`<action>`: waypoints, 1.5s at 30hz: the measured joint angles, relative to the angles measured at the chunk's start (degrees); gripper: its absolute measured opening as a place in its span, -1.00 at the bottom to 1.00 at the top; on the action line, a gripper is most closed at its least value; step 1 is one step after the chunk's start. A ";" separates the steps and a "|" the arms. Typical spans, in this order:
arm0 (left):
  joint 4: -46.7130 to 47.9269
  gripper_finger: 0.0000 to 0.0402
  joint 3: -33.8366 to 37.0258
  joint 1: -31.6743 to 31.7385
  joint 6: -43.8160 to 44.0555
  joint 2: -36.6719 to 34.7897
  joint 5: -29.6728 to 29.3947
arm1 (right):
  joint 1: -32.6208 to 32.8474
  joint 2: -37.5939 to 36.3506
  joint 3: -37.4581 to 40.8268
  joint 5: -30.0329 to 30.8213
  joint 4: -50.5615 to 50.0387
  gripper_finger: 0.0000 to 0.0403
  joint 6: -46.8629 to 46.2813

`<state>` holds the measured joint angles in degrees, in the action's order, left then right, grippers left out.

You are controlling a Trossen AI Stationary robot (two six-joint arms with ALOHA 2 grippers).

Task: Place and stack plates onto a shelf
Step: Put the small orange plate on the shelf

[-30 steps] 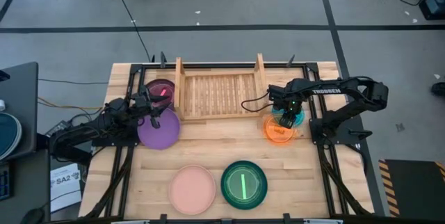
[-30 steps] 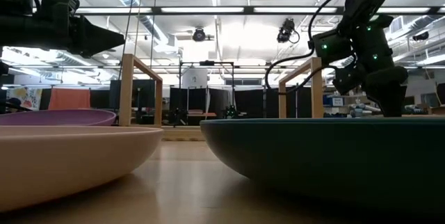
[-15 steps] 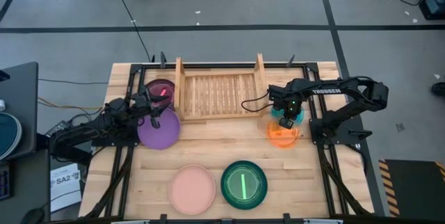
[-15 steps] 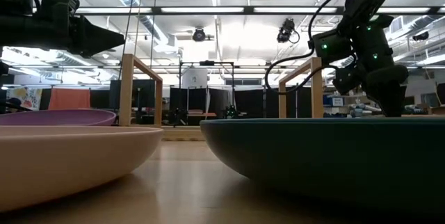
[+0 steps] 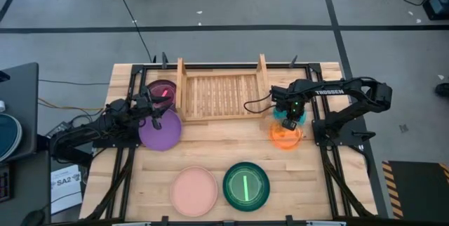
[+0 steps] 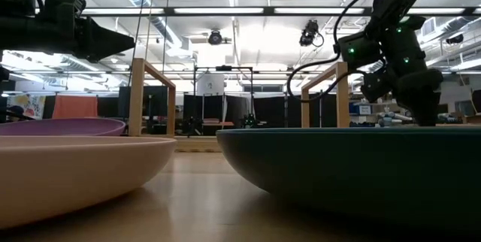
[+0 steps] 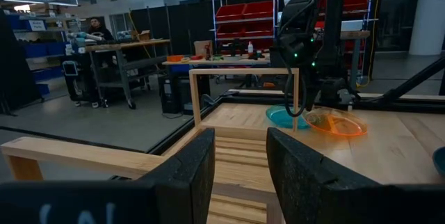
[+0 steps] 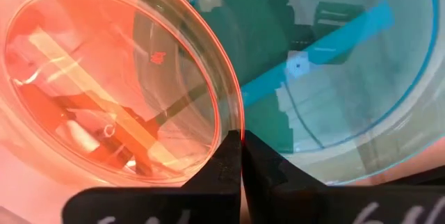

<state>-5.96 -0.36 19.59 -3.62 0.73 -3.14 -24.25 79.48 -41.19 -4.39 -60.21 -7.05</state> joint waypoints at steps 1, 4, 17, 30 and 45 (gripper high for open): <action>-0.01 -0.32 0.00 0.00 0.00 0.00 -0.01 | 0.00 0.00 0.00 -0.44 -0.15 -0.98 0.17; -0.01 -0.32 0.01 0.00 0.00 0.00 0.00 | 0.00 -0.02 0.00 -2.00 -0.77 -0.98 0.90; 0.00 -0.32 0.00 0.00 0.00 0.00 -0.02 | 0.07 -0.04 -10.11 -2.75 -16.99 -0.99 2.75; -0.02 -0.32 0.00 0.00 0.02 0.00 -0.02 | 2.43 -0.36 -27.74 -4.58 -29.90 -0.99 1.66; -12.60 -0.32 0.00 -0.08 6.30 0.02 0.06 | 8.37 -0.42 -40.64 -3.88 -28.82 -0.99 -1.64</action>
<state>-18.55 -0.36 19.52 2.68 0.75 -3.08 -15.88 79.07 -81.83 -8.27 -89.03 -8.68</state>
